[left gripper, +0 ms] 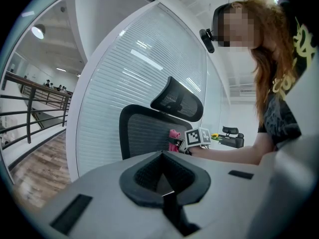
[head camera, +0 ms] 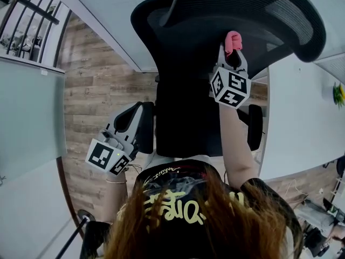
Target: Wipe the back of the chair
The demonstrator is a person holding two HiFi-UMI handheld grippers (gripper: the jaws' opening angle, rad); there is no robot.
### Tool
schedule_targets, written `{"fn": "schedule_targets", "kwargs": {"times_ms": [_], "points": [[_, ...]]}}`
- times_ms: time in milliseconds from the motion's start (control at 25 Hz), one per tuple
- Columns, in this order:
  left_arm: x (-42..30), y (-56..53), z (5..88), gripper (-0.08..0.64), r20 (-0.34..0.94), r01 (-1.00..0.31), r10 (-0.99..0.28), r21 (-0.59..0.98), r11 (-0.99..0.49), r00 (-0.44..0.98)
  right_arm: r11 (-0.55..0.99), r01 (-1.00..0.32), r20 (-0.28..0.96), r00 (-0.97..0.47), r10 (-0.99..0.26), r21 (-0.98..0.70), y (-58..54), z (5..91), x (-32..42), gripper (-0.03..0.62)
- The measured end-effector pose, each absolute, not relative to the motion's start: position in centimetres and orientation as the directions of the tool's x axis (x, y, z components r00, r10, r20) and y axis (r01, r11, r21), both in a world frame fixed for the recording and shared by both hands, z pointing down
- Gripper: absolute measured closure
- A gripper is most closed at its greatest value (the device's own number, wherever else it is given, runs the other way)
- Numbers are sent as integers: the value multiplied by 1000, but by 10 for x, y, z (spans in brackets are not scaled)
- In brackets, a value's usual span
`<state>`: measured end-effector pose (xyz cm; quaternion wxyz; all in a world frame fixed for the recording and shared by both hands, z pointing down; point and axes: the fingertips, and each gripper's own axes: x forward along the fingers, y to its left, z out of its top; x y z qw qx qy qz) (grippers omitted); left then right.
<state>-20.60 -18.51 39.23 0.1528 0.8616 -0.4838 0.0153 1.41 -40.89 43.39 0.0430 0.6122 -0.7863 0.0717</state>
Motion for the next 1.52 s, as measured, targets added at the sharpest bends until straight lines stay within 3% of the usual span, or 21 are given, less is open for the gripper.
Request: {"fn": "schedule_targets", "kwargs": {"times_ms": [1520], "points": [[-276, -158, 394, 568, 171, -871, -866, 253, -422, 470, 593, -804, 169, -592, -788, -47, -363, 433, -203, 526]]}}
